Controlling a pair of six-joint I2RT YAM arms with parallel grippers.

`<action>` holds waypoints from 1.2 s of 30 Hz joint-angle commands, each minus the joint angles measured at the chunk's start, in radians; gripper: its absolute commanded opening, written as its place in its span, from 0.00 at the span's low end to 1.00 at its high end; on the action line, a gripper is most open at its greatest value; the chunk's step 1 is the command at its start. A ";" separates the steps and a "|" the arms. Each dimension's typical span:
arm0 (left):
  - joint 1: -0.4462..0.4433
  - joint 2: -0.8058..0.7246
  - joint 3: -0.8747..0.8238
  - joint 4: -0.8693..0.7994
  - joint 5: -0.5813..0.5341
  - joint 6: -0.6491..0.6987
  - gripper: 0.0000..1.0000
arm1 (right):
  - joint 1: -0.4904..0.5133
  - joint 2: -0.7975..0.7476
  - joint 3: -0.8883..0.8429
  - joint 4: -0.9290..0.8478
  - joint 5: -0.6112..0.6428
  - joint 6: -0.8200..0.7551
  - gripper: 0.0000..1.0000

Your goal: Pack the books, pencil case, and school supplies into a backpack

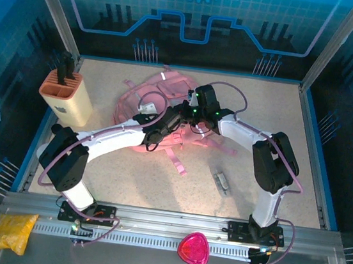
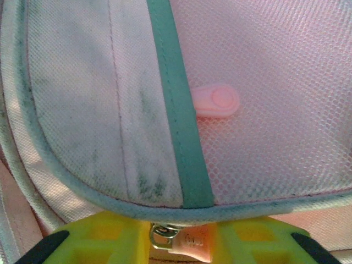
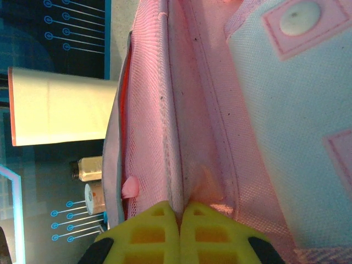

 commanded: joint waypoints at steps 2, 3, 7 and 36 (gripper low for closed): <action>0.017 0.000 0.012 0.023 -0.004 0.018 0.24 | 0.000 -0.039 0.003 0.048 -0.041 -0.014 0.00; 0.017 -0.005 0.008 0.027 0.001 0.023 0.21 | 0.000 -0.039 0.003 0.047 -0.039 -0.017 0.00; 0.018 -0.041 -0.018 0.053 0.042 0.074 0.12 | -0.012 -0.038 0.001 0.042 -0.033 -0.025 0.00; 0.265 -0.203 -0.106 0.013 0.459 0.812 0.00 | -0.165 0.007 0.112 -0.181 -0.060 -0.211 0.00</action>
